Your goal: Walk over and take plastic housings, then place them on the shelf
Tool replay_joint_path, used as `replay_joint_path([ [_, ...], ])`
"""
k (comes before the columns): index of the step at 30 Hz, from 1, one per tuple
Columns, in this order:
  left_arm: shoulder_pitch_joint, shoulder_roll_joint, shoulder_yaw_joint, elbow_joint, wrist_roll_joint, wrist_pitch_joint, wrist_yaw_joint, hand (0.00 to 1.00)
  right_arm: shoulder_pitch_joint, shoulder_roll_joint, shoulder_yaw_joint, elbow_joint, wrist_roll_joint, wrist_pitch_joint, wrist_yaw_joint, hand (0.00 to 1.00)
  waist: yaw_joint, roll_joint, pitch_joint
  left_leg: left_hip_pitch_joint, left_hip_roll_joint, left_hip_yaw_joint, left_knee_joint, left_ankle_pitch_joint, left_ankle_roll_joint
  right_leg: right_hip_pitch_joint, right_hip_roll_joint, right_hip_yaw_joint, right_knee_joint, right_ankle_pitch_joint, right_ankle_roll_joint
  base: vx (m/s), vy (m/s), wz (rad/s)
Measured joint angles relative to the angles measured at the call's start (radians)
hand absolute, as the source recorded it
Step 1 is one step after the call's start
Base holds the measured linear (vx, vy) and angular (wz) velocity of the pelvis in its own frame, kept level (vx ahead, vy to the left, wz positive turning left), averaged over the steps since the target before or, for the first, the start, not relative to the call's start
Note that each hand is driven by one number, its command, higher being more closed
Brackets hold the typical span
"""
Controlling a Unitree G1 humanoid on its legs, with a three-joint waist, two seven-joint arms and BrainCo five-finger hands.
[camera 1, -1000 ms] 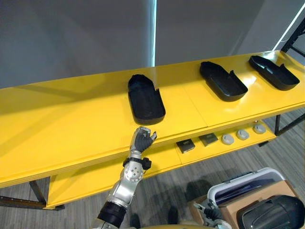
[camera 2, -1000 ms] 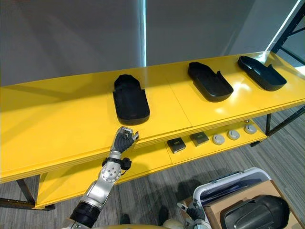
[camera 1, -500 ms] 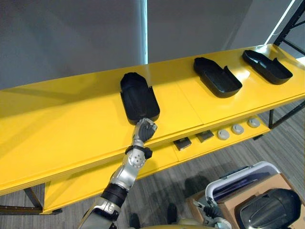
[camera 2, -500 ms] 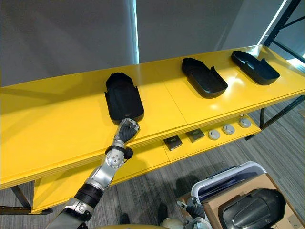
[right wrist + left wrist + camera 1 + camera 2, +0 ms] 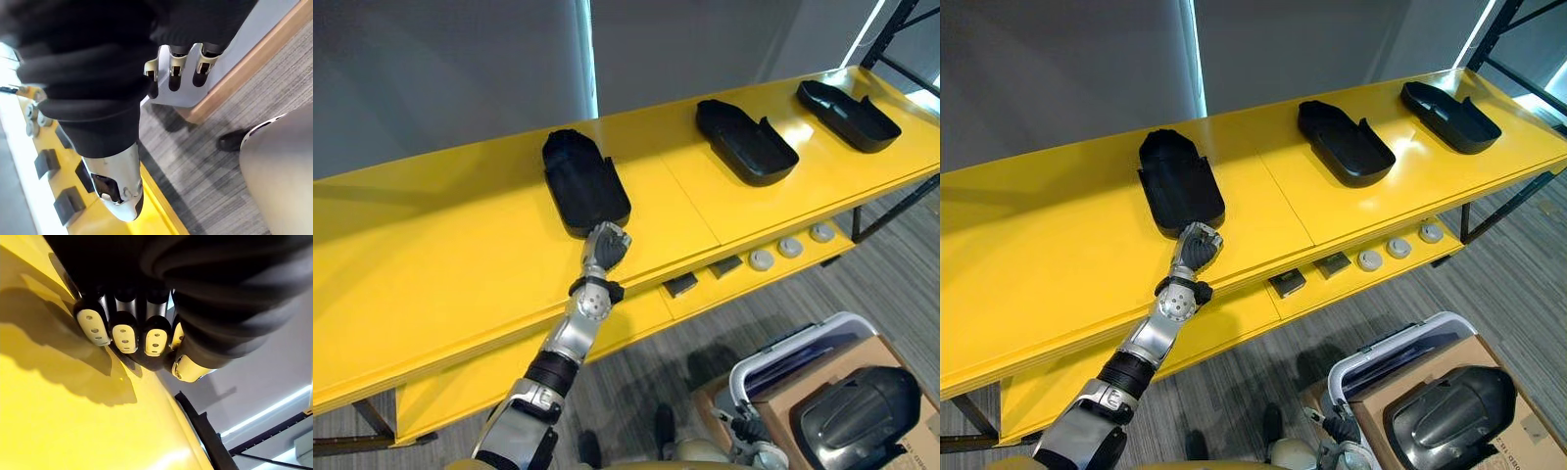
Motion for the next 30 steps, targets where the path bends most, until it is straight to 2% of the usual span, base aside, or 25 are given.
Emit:
replay_joint_path([
  [5,0.0,0.0,0.001,-0.001,-0.001,0.001,0.0,1.0,0.0,0.0,0.0,0.0,0.0,0.0,-0.001,0.0,0.001,0.0,0.0,0.005,0.0,-0.001,0.0,0.0,0.0,0.005,0.0,-0.001,0.0,0.001,-0.001,0.0,0.005,0.02],
  [6,0.072,0.014,-0.002,-0.187,-0.031,-0.013,0.0,1.0,0.001,0.0,0.0,0.001,0.001,-0.001,-0.002,0.0,0.003,0.001,0.001,0.017,-0.001,-0.01,0.0,0.0,0.0,0.021,-0.001,-0.009,0.0,0.001,0.0,-0.02,0.026,0.13],
  [8,0.08,0.018,-0.002,-0.24,-0.05,-0.049,0.0,1.0,0.001,0.0,0.001,0.001,0.001,-0.001,-0.001,0.0,0.005,0.001,0.001,0.017,-0.002,-0.022,0.0,0.001,0.001,0.026,-0.002,-0.021,0.0,0.001,0.0,-0.02,0.015,0.16],
  [11,0.099,0.029,0.009,-0.3,-0.06,-0.044,-0.003,1.0,0.001,-0.002,0.003,0.004,0.001,-0.003,-0.001,0.0,0.01,0.004,0.001,0.016,-0.002,-0.038,-0.002,0.0,0.001,0.033,-0.004,-0.032,0.0,0.0,0.0,-0.03,0.009,0.13],
  [12,0.155,0.031,0.04,-0.455,-0.072,-0.048,-0.005,1.0,0.001,-0.006,0.002,0.004,0.001,-0.003,-0.001,0.0,0.012,0.005,0.003,0.015,-0.003,-0.041,-0.002,0.0,0.001,0.033,-0.005,-0.034,0.0,0.0,0.0,-0.02,0.015,0.1],
  [14,0.234,0.039,0.142,-0.72,-0.144,-0.126,0.005,1.0,0.005,-0.021,0.001,0.01,0.001,-0.003,-0.001,0.0,0.035,0.008,0.004,0.017,-0.002,-0.054,0.001,0.001,0.001,0.042,-0.004,-0.048,0.001,-0.003,0.001,0.0,0.008,0.17],
  [15,0.245,0.04,0.19,-0.778,-0.157,-0.148,0.018,1.0,0.008,-0.027,0.0,0.016,0.001,-0.002,-0.001,0.0,0.041,0.009,0.004,0.019,-0.002,-0.065,0.001,0.001,0.001,0.047,-0.004,-0.056,0.001,-0.006,0.003,0.02,0.001,0.37],
  [17,0.278,0.038,0.381,-0.881,-0.225,-0.21,0.069,1.0,0.009,-0.047,-0.001,0.051,0.0,-0.002,-0.001,0.0,0.086,0.011,0.004,0.035,-0.003,-0.098,0.002,0.003,0.001,0.079,-0.005,-0.085,0.001,-0.017,0.001,0.01,0.002,0.44],
  [19,0.33,0.035,0.499,-0.888,-0.293,-0.235,0.103,1.0,0.01,-0.052,-0.001,0.06,0.0,-0.001,0.0,0.0,0.104,0.013,0.003,0.034,-0.005,-0.113,0.001,0.002,0.001,0.093,-0.006,-0.097,0.001,-0.023,0.002,-0.02,0.006,0.31],
  [21,0.45,0.013,0.659,-0.881,-0.366,-0.239,0.139,1.0,0.001,-0.053,-0.003,0.074,0.0,0.0,-0.001,0.0,0.119,0.014,0.003,0.032,-0.007,-0.142,0.0,0.002,0.001,0.103,-0.008,-0.123,0.001,-0.03,0.003,-0.01,0.009,0.39],
  [23,0.538,-0.02,0.73,-0.85,-0.412,-0.238,0.155,1.0,0.002,-0.053,-0.01,0.078,0.0,0.001,-0.002,0.0,0.138,0.01,0.002,0.035,-0.007,-0.15,0.0,0.002,0.001,0.109,-0.011,-0.136,0.013,-0.042,0.004,0.0,0.004,0.25],
  [27,0.672,-0.058,0.745,-0.691,-0.495,-0.216,0.126,1.0,0.006,-0.047,-0.007,0.047,-0.007,0.005,-0.002,0.0,0.169,-0.001,-0.006,0.035,-0.007,-0.172,0.0,-0.003,-0.002,0.109,-0.017,-0.169,0.049,-0.07,0.005,0.0,0.001,0.24],
  [28,0.706,-0.073,0.745,-0.622,-0.505,-0.197,0.102,0.0,0.007,-0.042,-0.006,0.015,-0.009,0.005,-0.002,0.0,0.171,-0.005,-0.009,0.037,-0.007,-0.173,0.001,-0.004,-0.001,0.108,-0.018,-0.172,0.062,-0.077,0.005,0.0,0.002,0.15],
  [30,0.747,-0.091,0.733,-0.482,-0.519,-0.162,0.047,0.0,0.007,-0.033,0.003,-0.037,-0.01,0.006,-0.001,0.0,0.172,-0.014,-0.016,0.039,-0.005,-0.172,0.001,-0.005,0.0,0.109,-0.019,-0.177,0.067,-0.083,0.004,0.0,0.001,0.03],
])
